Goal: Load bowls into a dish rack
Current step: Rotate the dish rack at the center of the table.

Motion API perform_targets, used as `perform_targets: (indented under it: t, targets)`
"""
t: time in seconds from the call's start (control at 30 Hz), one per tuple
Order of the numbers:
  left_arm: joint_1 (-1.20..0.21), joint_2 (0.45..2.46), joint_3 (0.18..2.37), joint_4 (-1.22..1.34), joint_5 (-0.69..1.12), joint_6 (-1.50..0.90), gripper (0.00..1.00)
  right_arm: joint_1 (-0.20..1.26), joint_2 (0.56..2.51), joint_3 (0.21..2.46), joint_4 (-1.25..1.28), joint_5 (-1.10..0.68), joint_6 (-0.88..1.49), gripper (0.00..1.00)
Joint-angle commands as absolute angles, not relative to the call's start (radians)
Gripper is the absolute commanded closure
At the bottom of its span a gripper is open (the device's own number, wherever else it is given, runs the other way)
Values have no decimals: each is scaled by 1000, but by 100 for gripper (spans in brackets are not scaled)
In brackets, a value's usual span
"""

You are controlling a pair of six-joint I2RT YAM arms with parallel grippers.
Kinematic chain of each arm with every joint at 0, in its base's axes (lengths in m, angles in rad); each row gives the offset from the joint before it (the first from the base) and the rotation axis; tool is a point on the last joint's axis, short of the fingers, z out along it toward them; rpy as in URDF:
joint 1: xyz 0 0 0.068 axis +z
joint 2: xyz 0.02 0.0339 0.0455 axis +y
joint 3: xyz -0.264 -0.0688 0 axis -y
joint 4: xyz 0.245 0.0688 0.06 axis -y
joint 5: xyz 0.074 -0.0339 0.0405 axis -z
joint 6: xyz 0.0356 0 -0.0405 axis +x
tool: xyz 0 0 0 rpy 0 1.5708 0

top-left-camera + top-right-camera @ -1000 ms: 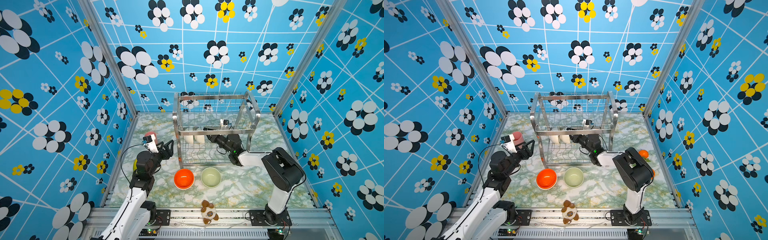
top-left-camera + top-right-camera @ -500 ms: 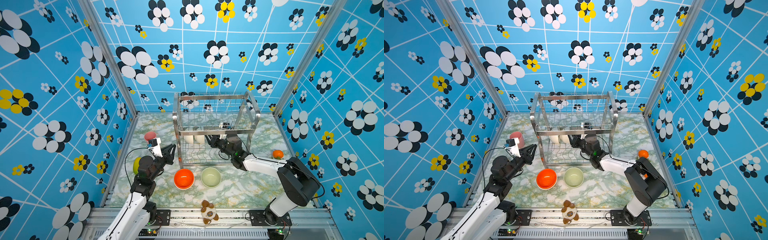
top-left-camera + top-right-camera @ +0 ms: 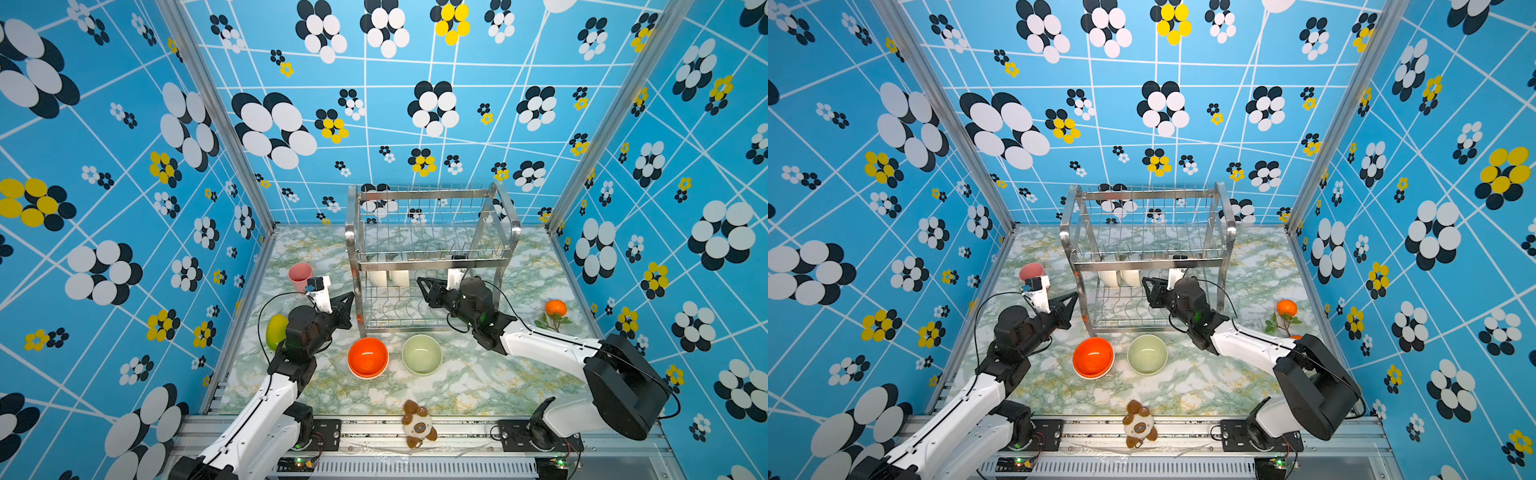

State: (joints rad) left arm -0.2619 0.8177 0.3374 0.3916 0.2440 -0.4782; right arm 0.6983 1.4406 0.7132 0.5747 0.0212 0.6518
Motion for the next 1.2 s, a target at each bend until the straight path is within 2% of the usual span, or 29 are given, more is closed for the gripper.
perform_targets:
  t: [0.0, 0.43, 0.83, 1.17]
  targets:
    - [-276, 824, 371, 425, 257, -462, 100, 704, 1383, 683, 528, 41, 623, 63]
    - [-307, 687, 348, 341, 252, -457, 100, 706, 1272, 581, 451, 68, 632, 63]
    - [-322, 807, 365, 386, 255, -456, 100, 706, 1234, 575, 417, 56, 630, 63]
    - [-324, 860, 383, 408, 217, -447, 100, 745, 1163, 581, 276, -59, 541, 62]
